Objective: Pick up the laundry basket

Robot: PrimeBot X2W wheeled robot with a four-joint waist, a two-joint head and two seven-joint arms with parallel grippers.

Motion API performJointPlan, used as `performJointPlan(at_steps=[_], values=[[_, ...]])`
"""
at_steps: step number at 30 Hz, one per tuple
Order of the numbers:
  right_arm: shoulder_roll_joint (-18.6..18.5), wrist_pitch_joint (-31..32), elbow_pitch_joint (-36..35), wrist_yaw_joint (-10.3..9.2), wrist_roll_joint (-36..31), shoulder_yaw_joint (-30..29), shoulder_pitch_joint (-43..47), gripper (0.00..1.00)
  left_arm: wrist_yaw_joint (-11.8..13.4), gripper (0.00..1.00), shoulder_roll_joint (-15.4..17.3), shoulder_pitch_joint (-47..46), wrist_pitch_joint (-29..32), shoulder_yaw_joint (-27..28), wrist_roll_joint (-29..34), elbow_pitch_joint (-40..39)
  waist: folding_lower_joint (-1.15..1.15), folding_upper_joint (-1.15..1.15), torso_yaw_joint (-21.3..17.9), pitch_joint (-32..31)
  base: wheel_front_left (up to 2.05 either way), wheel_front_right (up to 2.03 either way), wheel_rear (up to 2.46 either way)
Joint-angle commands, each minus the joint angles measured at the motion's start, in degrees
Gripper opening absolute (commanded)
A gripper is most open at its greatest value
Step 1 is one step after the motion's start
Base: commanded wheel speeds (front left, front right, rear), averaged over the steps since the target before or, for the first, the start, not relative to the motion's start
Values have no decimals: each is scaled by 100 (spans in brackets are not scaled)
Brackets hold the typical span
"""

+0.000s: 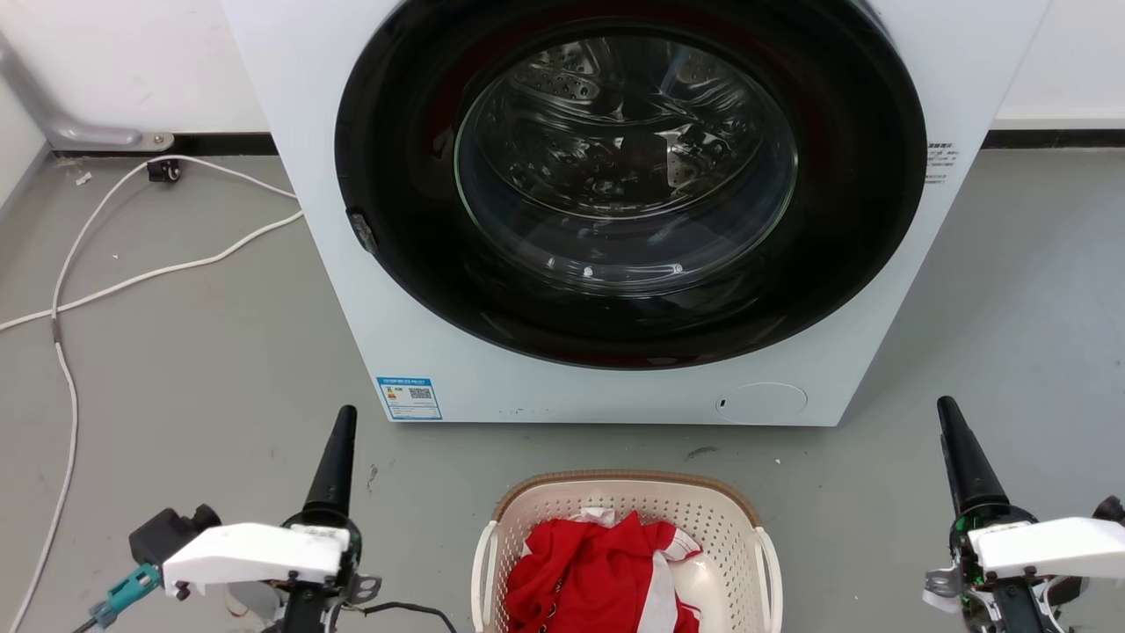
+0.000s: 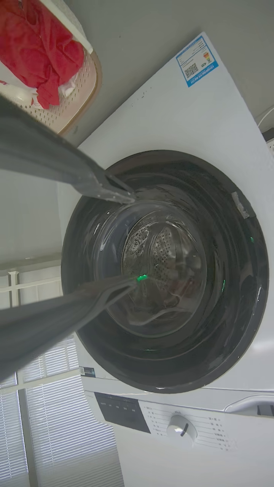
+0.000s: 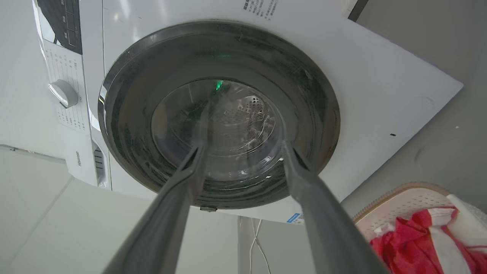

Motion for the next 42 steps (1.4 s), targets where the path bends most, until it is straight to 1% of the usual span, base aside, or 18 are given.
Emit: performJointPlan(at_steps=[1, 13, 26, 42], values=[[-44, -68, -172, 0, -399, -3, -48, 100, 0, 100, 24, -176, -74, -56, 330, -133, 0, 0, 2, 4, 0, 0, 0], [-8, -337, -447, 1, -2358, 87, 75, 100, 41, 100, 17, -253, -358, -250, 1972, -189, 0, 0, 33, 28, 0, 0, 0], [25, -290, -693, 1, -3618, 152, 230, 100, 71, 100, 48, -275, -607, -460, 3221, -169, 0, 0, 53, 37, 0, 0, 0], [52, -248, -1002, 1, -4842, 217, 421, 100, 110, 100, 56, -312, -871, -667, 4371, -92, 0, 0, 93, 47, 0, 0, 0]])
